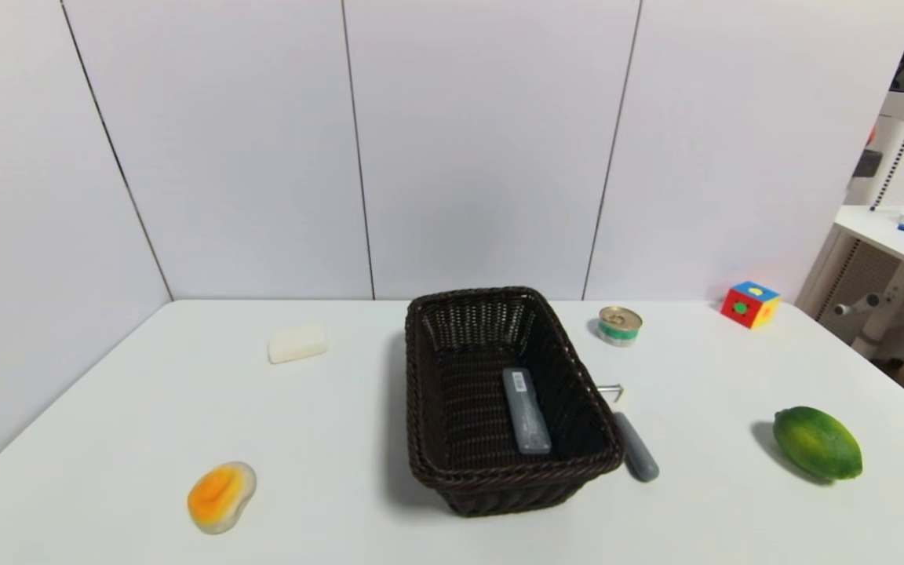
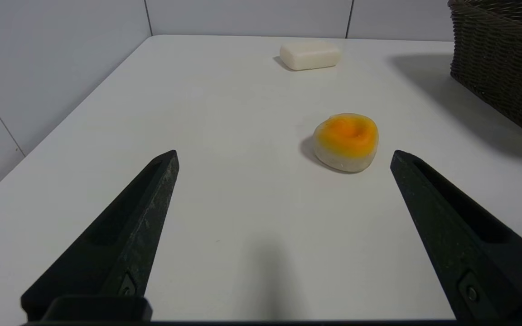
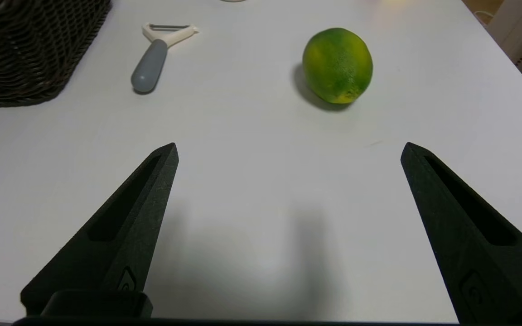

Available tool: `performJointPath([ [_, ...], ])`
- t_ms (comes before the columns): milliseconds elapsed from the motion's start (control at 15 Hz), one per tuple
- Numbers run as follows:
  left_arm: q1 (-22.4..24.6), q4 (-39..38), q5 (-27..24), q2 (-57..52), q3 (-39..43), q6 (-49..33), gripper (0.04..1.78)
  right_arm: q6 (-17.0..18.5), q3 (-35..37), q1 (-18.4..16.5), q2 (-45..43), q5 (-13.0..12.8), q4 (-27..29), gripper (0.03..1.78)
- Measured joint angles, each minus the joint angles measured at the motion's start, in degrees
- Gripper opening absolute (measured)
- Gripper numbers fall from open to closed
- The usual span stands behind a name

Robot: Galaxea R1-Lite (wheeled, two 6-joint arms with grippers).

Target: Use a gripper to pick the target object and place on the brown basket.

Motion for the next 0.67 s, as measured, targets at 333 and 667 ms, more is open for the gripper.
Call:
performJointPath([
  [333,0.05,0.0,0.0,0.0,0.0,0.02,1.69,0.46,5.4,-0.95,-11.22,0.24,-6.19,1.69],
  [667,0.0,0.0,0.0,0.0,0.0,0.02,1.69,3.11,6.31,-1.04,-13.53,-0.04,-6.11,1.69],
])
